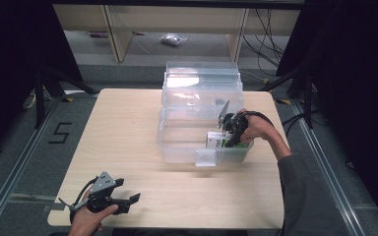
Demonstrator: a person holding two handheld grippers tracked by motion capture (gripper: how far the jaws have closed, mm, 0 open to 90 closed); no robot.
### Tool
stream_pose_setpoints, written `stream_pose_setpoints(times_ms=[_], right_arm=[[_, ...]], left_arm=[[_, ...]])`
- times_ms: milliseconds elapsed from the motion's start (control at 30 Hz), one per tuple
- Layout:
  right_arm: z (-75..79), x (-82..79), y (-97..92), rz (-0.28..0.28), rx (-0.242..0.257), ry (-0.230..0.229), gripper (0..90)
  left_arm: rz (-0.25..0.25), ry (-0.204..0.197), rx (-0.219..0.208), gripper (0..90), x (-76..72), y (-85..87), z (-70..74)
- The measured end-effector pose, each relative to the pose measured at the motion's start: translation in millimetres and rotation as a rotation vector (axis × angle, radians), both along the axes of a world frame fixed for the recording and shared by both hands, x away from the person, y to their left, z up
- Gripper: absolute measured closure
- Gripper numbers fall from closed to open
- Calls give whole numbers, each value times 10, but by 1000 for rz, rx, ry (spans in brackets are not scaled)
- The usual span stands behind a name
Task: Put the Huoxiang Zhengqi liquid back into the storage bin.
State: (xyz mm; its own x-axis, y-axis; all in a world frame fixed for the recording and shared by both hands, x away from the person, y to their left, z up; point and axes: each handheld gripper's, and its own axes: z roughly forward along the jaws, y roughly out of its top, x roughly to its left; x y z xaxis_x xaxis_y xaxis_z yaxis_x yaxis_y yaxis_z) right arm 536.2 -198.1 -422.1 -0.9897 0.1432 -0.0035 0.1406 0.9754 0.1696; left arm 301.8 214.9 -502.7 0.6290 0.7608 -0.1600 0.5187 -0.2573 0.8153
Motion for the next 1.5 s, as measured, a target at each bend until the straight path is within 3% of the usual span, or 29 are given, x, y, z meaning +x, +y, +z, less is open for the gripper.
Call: stream_pose_setpoints(times_ms=[100,200,267,300,467,667,767,833,1033,1100,1233,1300,1367,1400,1500], right_arm=[[66,-26,-6,-31,11,13,559],[176,-26,-41,-17,57,0,538],[260,-48,-68,-13,56,-14,512],[317,-67,-90,-51,61,-34,509],[565,-150,-189,-123,156,-66,461],[737,-341,-241,-264,270,-114,380],[758,-452,-255,-353,308,-114,348],[741,-493,-266,-367,322,-137,333],[714,-608,-276,-438,358,-141,288],[711,-629,-290,-435,388,-158,284],[699,-717,-299,-501,421,-168,260],[690,-788,-298,-555,434,-143,258],[670,-812,-316,-537,470,-166,246],[665,-850,-313,-561,479,-148,245],[629,-900,-317,-561,497,-151,239]], left_arm=[[6,2,-8,153,1,-6,-5],[-5,1,6,153,2,4,1],[0,1,0,153,0,0,0],[0,2,0,153,0,1,0],[4,2,-5,153,2,-6,-4],[11,-1,-14,153,5,-9,-11],[12,0,-13,153,5,-11,-11],[11,0,-13,153,5,-12,-11],[13,-1,-13,153,5,-11,-11],[7,0,-2,153,7,-1,-9],[13,1,-14,153,4,-14,-12],[10,1,-7,153,5,-8,-10],[14,1,-16,153,4,-17,-13],[13,1,-15,153,4,-16,-12],[16,1,-20,153,3,-20,-14]])
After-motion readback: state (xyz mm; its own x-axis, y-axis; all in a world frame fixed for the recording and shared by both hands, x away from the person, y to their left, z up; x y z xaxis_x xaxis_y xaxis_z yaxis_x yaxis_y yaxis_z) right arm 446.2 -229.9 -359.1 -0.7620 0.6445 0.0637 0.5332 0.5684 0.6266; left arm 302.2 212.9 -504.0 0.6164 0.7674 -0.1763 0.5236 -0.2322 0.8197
